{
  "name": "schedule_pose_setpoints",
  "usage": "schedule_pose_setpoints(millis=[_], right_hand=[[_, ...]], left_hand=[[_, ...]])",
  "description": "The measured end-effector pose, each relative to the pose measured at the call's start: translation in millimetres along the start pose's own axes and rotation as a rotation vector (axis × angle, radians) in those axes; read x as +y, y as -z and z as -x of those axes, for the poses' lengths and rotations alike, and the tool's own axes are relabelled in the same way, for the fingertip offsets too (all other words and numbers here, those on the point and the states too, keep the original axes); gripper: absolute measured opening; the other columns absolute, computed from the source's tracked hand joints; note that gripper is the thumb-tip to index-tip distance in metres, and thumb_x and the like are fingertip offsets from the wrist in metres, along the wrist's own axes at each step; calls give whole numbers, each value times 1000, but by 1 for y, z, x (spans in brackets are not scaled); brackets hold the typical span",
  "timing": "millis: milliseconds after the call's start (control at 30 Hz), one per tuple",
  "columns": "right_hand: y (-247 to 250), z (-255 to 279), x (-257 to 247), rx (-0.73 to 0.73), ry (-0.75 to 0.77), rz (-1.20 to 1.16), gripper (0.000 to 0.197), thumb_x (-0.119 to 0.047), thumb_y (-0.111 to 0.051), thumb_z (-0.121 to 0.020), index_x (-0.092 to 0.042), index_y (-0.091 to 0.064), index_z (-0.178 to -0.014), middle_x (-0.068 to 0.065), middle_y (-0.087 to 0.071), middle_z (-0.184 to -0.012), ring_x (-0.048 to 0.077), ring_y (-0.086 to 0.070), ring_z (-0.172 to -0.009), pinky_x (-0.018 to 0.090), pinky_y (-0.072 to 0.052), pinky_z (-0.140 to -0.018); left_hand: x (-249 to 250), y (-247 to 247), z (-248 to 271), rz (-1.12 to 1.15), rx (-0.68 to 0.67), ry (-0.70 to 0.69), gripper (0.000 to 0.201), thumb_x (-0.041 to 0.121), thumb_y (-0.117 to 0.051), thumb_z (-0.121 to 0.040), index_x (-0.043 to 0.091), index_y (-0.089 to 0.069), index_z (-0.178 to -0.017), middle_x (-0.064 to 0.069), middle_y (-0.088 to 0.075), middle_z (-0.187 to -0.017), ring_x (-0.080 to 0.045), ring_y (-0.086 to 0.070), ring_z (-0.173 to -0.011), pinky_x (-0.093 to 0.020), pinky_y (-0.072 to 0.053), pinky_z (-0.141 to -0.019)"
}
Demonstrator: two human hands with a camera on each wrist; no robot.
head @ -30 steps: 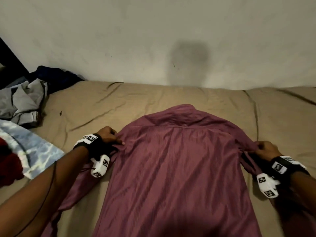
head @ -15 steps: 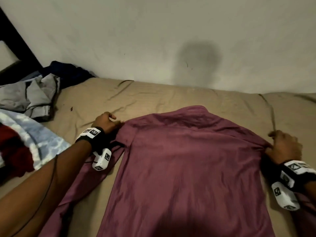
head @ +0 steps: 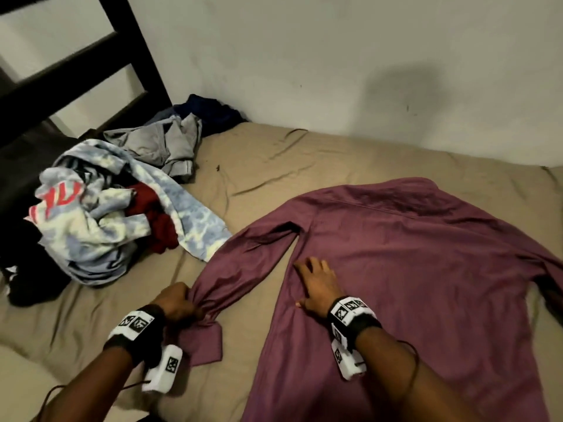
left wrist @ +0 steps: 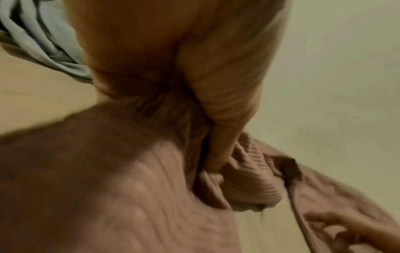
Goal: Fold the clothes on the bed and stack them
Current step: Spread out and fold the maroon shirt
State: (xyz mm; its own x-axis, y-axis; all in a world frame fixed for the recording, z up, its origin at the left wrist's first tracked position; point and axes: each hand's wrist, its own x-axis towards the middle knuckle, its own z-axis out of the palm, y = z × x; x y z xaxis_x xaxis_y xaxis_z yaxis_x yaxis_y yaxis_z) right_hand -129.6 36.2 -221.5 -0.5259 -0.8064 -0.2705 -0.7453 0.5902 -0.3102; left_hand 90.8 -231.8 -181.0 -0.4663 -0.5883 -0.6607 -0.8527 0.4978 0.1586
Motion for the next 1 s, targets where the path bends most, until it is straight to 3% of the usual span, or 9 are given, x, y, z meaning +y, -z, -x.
schedule_pose_setpoints(millis=[67,200,267,400,533,633,833,933,1000], right_hand=[[-1,-2,-5,-18,-47,35,94,-45,-83,-75,-23,-32,-151,10,-33,-145,32,-39,-127,43,-41,-107],[7,0,-11,-54,-43,105,95,-42,-81,-79,-18,-28,-154,13,-33,-147,35,-39,-129,43,-41,-109],[13,2,-12,-75,-47,44,101,-37,-84,-78,-15,-24,-156,15,-33,-148,36,-41,-130,41,-40,-110],[16,19,-20,-33,-124,-189,101,-31,-87,-74,-12,-28,-154,17,-39,-142,36,-44,-131,36,-39,-111],[1,40,-33,89,-106,-148,80,-21,-81,-79,-10,-38,-146,16,-38,-138,34,-44,-128,36,-39,-109],[-12,47,-48,77,-71,-199,77,-12,-77,-79,-8,-38,-145,16,-37,-137,35,-47,-124,37,-43,-106],[-14,33,-89,161,16,-378,82,-6,-78,-78,-10,-36,-148,13,-43,-137,29,-54,-123,23,-42,-97],[0,39,-116,76,27,-653,82,-21,-85,-78,-17,-39,-145,10,-58,-117,24,-66,-97,22,-50,-76],[17,55,-130,65,-1,-1009,86,-38,-87,-74,-30,-38,-145,8,-59,-114,25,-70,-83,31,-59,-68]], left_hand=[[5,10,19,124,193,-72,30,31,-87,-67,13,-64,-63,-4,-65,-62,-29,-68,-68,-28,-41,-53],[33,37,83,-24,1090,-357,18,12,-70,-67,11,-58,-81,-15,-57,-77,-41,-60,-70,-38,-35,-50],[51,41,110,-119,1329,-349,18,8,-60,-71,9,-54,-88,-17,-54,-83,-39,-53,-76,-39,-32,-48],[48,-1,105,-221,934,-122,32,4,-70,-71,5,-58,-101,-19,-59,-90,-39,-53,-88,-44,-45,-61],[16,-49,79,-188,434,135,56,39,-69,-85,14,-47,-130,-11,-47,-129,-33,-47,-122,-46,-52,-92],[-7,-59,64,95,433,73,107,65,-85,-60,22,-33,-143,-14,-33,-144,-39,-42,-130,-55,-46,-97],[-23,-26,48,62,365,46,26,36,-60,-86,21,-69,-105,-12,-68,-108,-36,-65,-100,-39,-52,-84],[-15,9,66,293,379,-59,20,31,-54,-93,18,-69,-92,-15,-72,-97,-39,-67,-95,-41,-53,-82],[14,34,99,359,435,-217,31,39,-49,-91,22,-72,-105,-12,-73,-102,-37,-67,-100,-44,-53,-84]])
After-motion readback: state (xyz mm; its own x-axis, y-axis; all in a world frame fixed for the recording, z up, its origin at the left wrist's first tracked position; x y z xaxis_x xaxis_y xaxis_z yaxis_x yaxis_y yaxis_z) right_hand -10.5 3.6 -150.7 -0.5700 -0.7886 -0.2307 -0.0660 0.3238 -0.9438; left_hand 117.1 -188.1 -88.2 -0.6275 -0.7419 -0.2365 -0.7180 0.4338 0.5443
